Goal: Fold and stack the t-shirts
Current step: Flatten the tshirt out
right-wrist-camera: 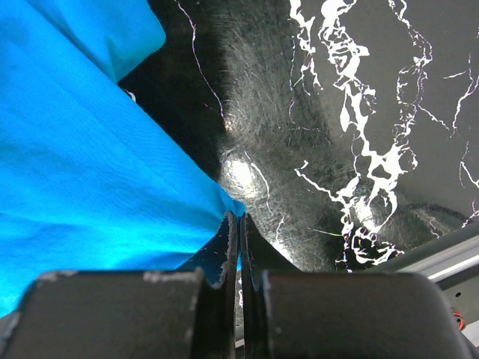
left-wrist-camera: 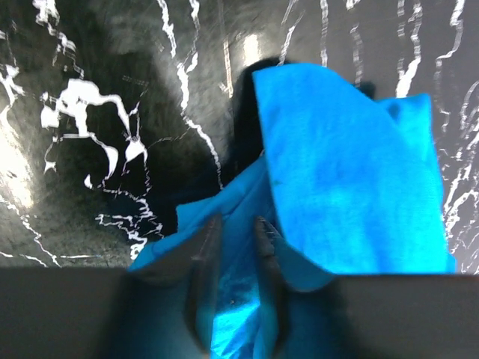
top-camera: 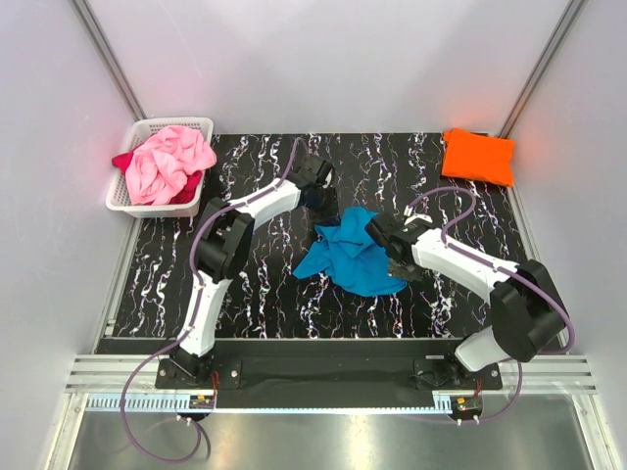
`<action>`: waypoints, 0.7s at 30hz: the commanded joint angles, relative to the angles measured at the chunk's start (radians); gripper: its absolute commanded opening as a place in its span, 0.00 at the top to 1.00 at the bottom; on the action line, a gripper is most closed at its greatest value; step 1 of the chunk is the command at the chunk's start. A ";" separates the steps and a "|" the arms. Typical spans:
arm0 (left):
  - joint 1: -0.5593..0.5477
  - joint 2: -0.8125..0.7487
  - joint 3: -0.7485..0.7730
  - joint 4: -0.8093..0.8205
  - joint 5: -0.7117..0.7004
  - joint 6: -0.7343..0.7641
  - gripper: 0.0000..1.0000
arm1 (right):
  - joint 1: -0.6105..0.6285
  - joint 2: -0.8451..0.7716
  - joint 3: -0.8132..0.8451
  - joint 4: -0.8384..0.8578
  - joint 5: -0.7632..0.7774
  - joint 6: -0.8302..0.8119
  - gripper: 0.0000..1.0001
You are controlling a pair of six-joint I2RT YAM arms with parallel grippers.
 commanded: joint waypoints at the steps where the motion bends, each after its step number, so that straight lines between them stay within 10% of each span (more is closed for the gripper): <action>1: -0.005 -0.040 -0.013 0.005 0.005 0.018 0.64 | 0.009 0.004 0.013 -0.022 0.052 0.029 1.00; 21: -0.005 -0.174 -0.022 0.041 0.033 -0.015 0.59 | 0.010 0.022 0.001 -0.006 0.039 0.027 1.00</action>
